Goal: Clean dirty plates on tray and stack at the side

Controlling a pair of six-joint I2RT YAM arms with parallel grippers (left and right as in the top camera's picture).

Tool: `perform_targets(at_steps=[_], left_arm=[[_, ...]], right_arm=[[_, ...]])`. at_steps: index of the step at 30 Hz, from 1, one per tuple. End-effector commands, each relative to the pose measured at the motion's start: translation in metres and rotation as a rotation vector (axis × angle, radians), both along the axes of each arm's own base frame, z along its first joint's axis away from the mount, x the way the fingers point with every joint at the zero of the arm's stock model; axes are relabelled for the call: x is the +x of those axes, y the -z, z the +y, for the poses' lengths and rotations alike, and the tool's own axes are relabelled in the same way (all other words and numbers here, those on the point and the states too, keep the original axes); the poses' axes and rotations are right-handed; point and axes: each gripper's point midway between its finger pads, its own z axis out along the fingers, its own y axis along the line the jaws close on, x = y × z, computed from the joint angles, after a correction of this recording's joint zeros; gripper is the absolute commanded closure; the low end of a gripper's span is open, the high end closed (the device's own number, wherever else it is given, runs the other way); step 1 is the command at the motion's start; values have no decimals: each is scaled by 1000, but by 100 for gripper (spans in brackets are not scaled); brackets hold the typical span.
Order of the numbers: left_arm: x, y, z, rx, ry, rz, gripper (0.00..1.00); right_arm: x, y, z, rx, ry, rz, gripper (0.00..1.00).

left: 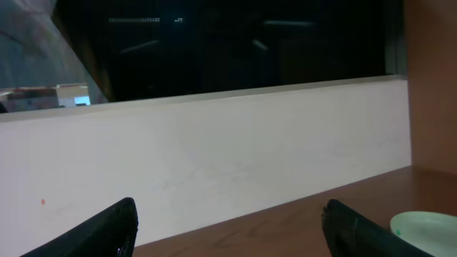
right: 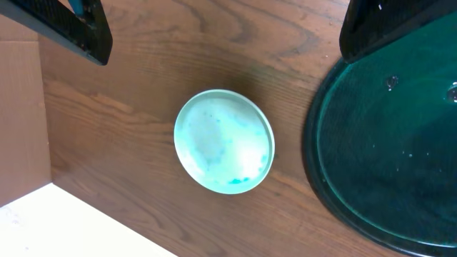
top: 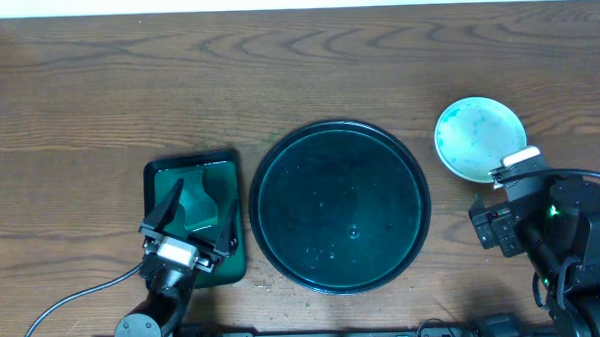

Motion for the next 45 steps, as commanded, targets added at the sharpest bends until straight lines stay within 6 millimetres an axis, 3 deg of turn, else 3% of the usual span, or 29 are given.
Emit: perform_targets(at_steps=[1, 12, 24, 45], left_arm=[[2, -1, 6, -39, -40, -1, 17], [19, 43, 13, -38, -91, 144, 17], [28, 135, 26, 5, -181, 523, 17], [28, 137, 30, 4, -206, 527, 17]], right_arm=[[0, -5, 2, -3, -15, -12, 1], [0, -5, 2, -3, -15, -12, 1], [0, -5, 2, -3, -15, -12, 1], [0, -5, 2, -3, -15, -12, 1]])
